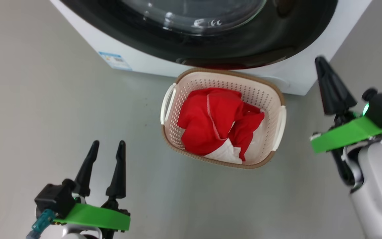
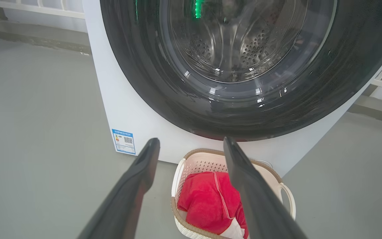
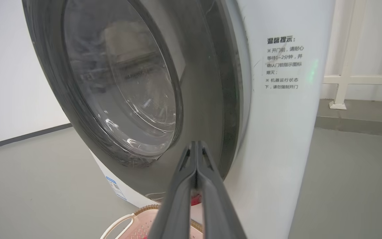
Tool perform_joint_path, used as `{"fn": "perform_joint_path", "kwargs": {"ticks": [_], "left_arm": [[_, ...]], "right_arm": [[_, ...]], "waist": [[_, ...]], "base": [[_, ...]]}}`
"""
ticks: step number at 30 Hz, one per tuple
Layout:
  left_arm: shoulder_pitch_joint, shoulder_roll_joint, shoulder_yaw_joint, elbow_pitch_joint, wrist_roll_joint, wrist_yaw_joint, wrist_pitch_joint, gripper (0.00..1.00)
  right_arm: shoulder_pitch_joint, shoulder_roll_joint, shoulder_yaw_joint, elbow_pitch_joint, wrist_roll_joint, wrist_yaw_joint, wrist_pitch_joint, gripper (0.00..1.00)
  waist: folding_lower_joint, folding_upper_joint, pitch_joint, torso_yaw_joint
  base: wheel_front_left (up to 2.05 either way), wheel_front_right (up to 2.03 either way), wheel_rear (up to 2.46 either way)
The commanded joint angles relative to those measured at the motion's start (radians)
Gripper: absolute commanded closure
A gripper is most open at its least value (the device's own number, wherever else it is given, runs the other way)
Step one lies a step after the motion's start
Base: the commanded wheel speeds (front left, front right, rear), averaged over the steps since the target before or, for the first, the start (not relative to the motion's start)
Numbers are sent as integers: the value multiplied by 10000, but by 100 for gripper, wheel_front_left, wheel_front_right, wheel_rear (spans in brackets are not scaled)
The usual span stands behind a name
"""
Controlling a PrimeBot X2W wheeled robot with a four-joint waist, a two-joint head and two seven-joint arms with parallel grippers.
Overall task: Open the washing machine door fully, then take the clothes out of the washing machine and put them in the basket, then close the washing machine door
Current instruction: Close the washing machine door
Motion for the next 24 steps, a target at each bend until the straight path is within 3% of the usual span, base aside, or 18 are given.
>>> {"fn": "perform_joint_path", "kwargs": {"ticks": [1, 5, 6, 7, 8, 24], "left_arm": [[243, 189, 516, -134, 220, -123, -90, 0], [408, 189, 782, -59, 506, -211, -90, 0], [440, 189, 843, -55, 578, -236, -90, 0], [475, 189, 900, -45, 650, -261, -90, 0], [535, 189, 1018, -21, 785, -309, -90, 0], [1186, 189, 1865, -28, 1430, -476, -90, 0]], "right_arm": [[516, 227, 134, -300, 70, -11, -51, 73], [1123, 377, 117, -291, 28, -11, -51, 52], [1268, 409, 113, -281, 24, -11, -51, 42], [1412, 434, 110, -273, 20, -11, -51, 13], [1709, 479, 48, -273, 27, -11, -51, 0], [4041, 702, -843, -634, -130, -11, -51, 0]], "waist": [[0, 0, -478, -400], [0, 0, -834, -727], [0, 0, -916, -802], [0, 0, -1003, -876], [0, 0, -1183, -1011], [0, 0, -2285, -1883]], "base": [[0, 0, 0], [0, 0, 0], [0, 0, 0], [0, 0, 0], [0, 0, 0], [0, 0, 0]]}}
